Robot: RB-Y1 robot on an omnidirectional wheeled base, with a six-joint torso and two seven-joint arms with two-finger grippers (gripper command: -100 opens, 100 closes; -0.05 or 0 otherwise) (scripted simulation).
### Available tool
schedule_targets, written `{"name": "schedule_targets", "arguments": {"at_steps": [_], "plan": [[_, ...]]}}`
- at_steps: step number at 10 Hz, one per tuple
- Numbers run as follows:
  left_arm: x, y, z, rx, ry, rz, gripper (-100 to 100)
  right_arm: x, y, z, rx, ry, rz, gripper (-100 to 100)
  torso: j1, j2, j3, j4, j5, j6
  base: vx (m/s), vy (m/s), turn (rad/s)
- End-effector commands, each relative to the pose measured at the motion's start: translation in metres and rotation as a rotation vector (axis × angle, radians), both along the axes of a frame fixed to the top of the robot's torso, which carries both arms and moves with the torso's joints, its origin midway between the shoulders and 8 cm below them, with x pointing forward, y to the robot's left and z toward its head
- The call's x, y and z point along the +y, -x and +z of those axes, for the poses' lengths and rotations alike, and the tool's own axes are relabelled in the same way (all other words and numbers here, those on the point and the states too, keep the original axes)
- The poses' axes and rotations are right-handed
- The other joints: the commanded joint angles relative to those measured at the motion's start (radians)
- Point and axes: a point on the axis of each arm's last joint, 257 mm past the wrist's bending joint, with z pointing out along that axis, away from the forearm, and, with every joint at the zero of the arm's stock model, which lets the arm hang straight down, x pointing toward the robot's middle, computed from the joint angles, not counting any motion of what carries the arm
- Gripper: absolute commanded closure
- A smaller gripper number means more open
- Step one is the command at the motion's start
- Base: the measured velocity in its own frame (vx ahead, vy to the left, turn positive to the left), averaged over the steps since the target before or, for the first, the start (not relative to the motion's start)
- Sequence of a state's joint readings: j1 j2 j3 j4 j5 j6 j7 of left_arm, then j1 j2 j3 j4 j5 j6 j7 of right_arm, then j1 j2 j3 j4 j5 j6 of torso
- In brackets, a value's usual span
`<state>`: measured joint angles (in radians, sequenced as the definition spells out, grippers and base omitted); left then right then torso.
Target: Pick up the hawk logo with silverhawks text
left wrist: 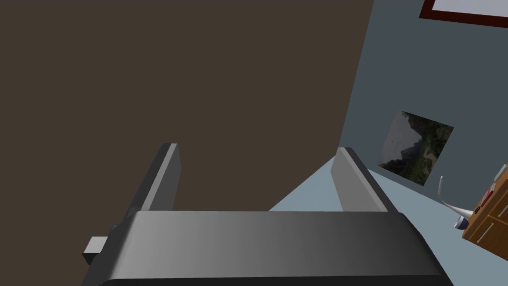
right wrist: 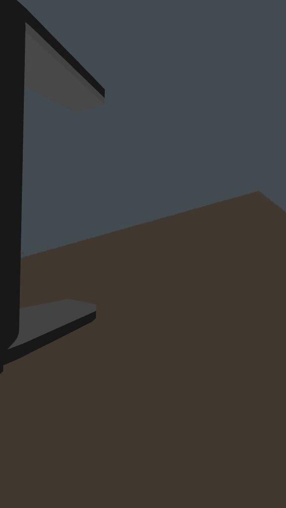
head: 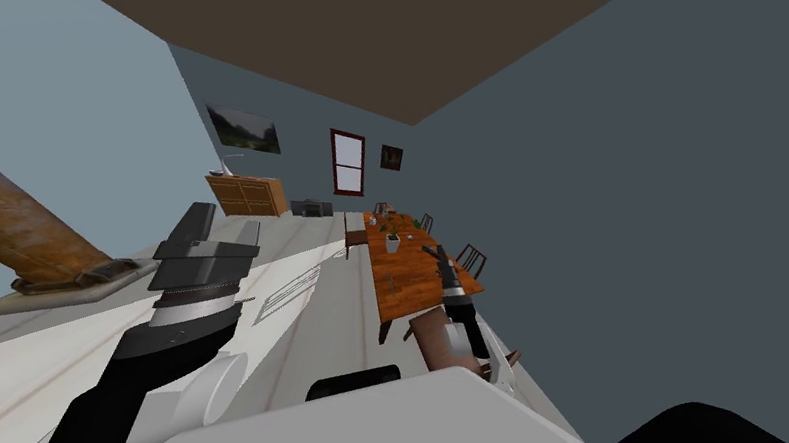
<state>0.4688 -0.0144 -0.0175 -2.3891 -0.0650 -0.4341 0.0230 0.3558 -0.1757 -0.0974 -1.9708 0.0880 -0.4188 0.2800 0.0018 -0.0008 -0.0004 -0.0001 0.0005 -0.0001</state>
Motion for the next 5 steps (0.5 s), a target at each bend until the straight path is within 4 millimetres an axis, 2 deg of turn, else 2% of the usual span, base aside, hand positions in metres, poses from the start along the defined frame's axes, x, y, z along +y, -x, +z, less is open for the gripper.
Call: {"name": "schedule_targets", "arguments": {"at_steps": [1, 5], "plan": [[0.000, 0.000, 0.000, 0.000, 0.000, 0.000, 0, -0.003, -0.007, -0.019, 0.043, 0.053, -0.016, -100, 0.000, 0.000, 0.000, 0.000, 0.000, 0.000, 0.011, 0.057, 0.096], [0.000, 0.000, 0.000, 0.000, 0.000, 0.000, 0, -0.014, -0.019, -0.065, 0.139, 0.124, -0.042, -100, 0.000, 0.000, 0.000, 0.000, 0.000, 0.000, 0.013, 0.037, 0.043]]}}
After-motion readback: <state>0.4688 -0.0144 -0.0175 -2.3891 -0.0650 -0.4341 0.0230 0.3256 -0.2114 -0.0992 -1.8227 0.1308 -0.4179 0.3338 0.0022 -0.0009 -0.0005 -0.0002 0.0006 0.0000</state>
